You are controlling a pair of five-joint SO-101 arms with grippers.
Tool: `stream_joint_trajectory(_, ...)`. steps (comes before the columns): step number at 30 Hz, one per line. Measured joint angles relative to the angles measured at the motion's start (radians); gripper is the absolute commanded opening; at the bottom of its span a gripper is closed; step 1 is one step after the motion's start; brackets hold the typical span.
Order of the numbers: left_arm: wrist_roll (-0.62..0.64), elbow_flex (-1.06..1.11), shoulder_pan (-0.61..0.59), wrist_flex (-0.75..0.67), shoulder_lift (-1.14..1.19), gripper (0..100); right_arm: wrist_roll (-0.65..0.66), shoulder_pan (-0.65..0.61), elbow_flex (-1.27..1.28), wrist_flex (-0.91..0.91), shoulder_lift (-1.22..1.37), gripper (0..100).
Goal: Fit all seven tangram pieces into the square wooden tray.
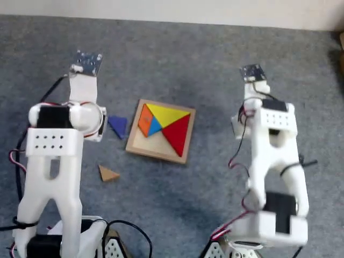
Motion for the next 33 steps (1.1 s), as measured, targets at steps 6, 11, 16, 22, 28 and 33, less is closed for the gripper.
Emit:
stream_joint_trajectory(6, 0.101, 0.18, -0.034, -0.17, 0.0, 10, 0.0, 0.011, -0.253, -0.002, 0.27, 30.4)
stream_joint_trajectory(11, 0.118, 0.255, -0.037, -0.245, 0.0, 10, 0.0, 0.041, -0.448, -0.002, 0.471, 30.4)
stream_joint_trajectory(16, 0.155, 0.299, -0.037, -0.299, 0.0, 10, 0.0, 0.043, -0.578, -0.002, 0.585, 30.4)
stream_joint_trajectory(22, 0.16, 0.305, -0.035, -0.305, 0.0, 10, 0.002, 0.041, -0.634, -0.002, 0.672, 23.8)
stream_joint_trajectory(28, 0.16, 0.305, -0.035, -0.305, 0.0, 10, 0.003, 0.048, -0.646, -0.002, 0.683, 8.4)
stream_joint_trajectory(33, 0.16, 0.305, -0.035, -0.305, 0.0, 10, 0.003, 0.049, -0.672, 0.025, 0.684, 8.1)
